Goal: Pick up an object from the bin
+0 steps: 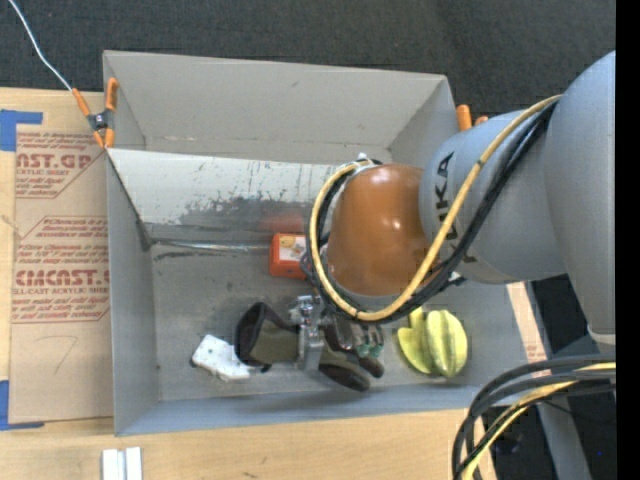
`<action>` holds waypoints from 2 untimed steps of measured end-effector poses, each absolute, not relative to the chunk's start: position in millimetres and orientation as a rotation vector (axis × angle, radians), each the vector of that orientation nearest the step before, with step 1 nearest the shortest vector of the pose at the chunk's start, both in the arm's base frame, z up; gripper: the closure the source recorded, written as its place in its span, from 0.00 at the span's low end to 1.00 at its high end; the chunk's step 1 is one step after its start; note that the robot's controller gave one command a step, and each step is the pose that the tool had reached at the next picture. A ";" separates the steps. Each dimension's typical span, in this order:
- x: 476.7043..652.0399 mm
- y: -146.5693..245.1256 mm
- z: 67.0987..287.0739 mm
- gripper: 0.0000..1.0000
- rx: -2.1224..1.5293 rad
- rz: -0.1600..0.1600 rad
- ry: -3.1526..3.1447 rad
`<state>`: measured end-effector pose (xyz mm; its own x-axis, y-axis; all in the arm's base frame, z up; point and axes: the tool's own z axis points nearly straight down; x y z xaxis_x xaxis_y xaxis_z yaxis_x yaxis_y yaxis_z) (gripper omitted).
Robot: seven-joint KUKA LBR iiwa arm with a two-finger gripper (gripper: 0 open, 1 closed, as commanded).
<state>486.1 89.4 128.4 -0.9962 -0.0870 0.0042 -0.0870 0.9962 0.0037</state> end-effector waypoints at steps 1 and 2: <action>485.6 89.4 146.3 1.00 0.138 -0.005 -3.133; 486.4 89.7 159.4 1.00 0.137 -0.006 -3.137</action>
Offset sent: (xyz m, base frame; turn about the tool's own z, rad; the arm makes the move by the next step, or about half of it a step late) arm 0.0000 0.0000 0.0410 0.0000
